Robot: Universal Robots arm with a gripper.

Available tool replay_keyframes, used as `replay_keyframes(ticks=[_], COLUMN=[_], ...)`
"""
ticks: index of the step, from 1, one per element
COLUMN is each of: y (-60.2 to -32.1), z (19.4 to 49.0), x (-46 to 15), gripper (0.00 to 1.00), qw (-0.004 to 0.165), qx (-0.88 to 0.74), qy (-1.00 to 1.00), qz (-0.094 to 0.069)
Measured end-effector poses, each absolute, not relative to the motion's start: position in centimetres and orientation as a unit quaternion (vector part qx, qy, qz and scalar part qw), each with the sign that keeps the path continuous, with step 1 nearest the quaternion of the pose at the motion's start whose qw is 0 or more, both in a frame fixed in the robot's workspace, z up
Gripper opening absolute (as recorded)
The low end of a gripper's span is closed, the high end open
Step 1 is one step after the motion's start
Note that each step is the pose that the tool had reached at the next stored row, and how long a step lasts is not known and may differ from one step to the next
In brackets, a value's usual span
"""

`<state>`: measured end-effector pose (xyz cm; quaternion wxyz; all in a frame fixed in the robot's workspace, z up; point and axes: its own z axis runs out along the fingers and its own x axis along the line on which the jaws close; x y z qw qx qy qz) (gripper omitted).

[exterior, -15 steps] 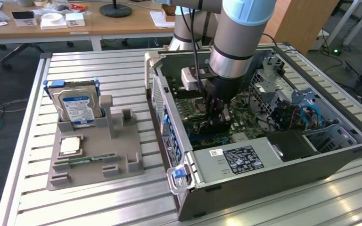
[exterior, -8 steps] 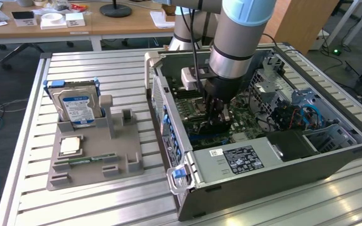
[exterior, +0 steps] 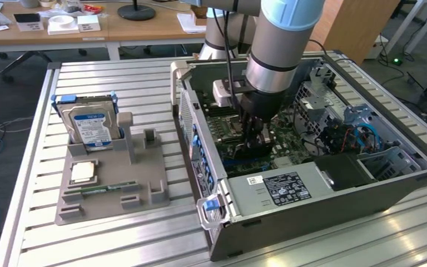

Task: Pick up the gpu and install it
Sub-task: 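Insert the gpu into the slot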

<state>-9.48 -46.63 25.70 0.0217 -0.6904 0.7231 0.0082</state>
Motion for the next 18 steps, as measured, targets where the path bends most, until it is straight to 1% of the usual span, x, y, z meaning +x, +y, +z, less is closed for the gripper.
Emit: replay_keyframes(ticks=[18], y=[-46.63], z=[25.61], x=[-9.79], gripper=[0.25], qw=[0.022], qx=[-0.69], qy=[0.723], qz=[0.008])
